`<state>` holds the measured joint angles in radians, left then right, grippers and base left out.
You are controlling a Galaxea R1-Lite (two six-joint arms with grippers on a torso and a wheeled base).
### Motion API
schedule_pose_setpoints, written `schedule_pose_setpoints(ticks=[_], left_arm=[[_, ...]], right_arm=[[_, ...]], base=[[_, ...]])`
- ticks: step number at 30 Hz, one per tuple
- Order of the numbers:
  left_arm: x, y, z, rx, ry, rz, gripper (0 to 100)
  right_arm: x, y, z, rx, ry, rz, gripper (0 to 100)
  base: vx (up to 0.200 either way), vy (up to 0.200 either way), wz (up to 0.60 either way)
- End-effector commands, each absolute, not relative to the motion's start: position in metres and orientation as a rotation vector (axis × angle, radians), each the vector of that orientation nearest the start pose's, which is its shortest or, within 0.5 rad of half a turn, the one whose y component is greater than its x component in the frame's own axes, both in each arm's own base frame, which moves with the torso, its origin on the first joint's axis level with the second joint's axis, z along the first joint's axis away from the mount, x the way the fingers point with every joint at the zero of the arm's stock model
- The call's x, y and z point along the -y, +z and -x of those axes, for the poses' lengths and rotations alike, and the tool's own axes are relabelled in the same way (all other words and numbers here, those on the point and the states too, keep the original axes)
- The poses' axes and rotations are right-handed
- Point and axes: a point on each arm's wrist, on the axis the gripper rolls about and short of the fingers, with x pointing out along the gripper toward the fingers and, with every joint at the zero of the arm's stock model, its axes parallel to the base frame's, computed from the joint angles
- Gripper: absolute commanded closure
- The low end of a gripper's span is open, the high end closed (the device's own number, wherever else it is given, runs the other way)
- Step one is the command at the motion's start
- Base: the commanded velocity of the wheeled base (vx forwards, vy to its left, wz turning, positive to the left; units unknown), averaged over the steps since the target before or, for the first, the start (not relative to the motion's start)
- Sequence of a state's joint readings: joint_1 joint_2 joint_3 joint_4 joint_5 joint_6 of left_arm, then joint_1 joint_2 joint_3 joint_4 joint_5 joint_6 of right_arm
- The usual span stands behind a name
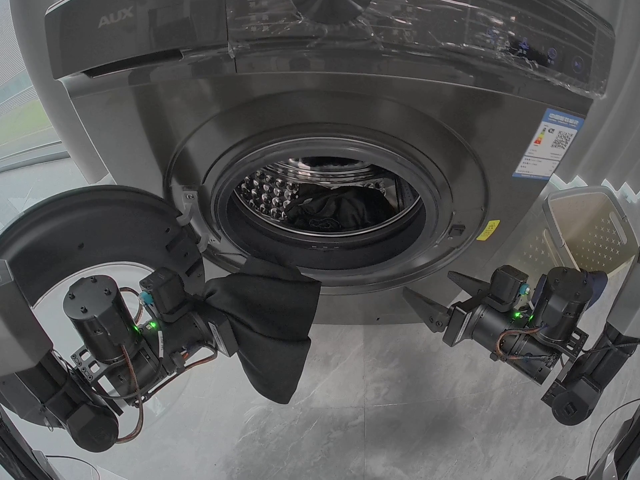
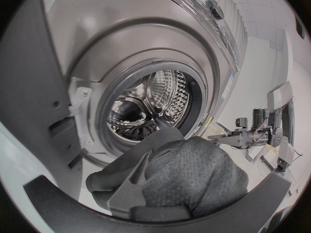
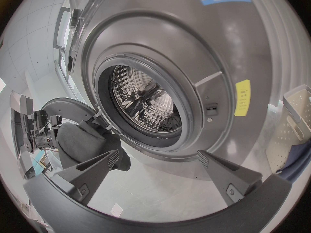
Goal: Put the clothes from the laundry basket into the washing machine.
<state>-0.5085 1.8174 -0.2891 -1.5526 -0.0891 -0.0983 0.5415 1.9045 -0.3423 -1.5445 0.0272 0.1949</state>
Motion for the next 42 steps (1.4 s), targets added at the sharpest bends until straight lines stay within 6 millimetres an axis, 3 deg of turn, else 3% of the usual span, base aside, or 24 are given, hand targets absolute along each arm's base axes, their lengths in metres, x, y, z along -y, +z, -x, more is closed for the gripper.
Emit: schedule_pose_setpoints(ticks=[1, 12, 19, 31, 42], left_arm=[[0.134, 0.123, -0.22, 0.0, -0.628, 0.102, 100], [0.133, 0.122, -0.221, 0.006, -0.622, 0.083, 100], [0.134, 0.122, -0.221, 0.007, -0.627, 0.08, 100], [0.135, 0.121, -0.223, 0.001, -0.617, 0.078, 100], [0.135, 0.121, -0.221, -0.001, -0.62, 0.078, 100]], right_arm=[[-0.148, 0.104, -0.232, -0.091, 0.588, -0.18, 0], [-0.153, 0.103, -0.229, -0.101, 0.609, -0.178, 0], [-0.153, 0.101, -0.225, -0.113, 0.617, -0.173, 0], [-0.16, 0.077, -0.18, -0.267, 0.733, -0.1, 0], [-0.162, 0.077, -0.178, -0.269, 0.743, -0.097, 0]], base=[[0.0, 0.0, 0.0], [0.0, 0.0, 0.0], [0.0, -0.171, 0.0], [0.0, 0.0, 0.0], [0.0, 0.055, 0.0]])
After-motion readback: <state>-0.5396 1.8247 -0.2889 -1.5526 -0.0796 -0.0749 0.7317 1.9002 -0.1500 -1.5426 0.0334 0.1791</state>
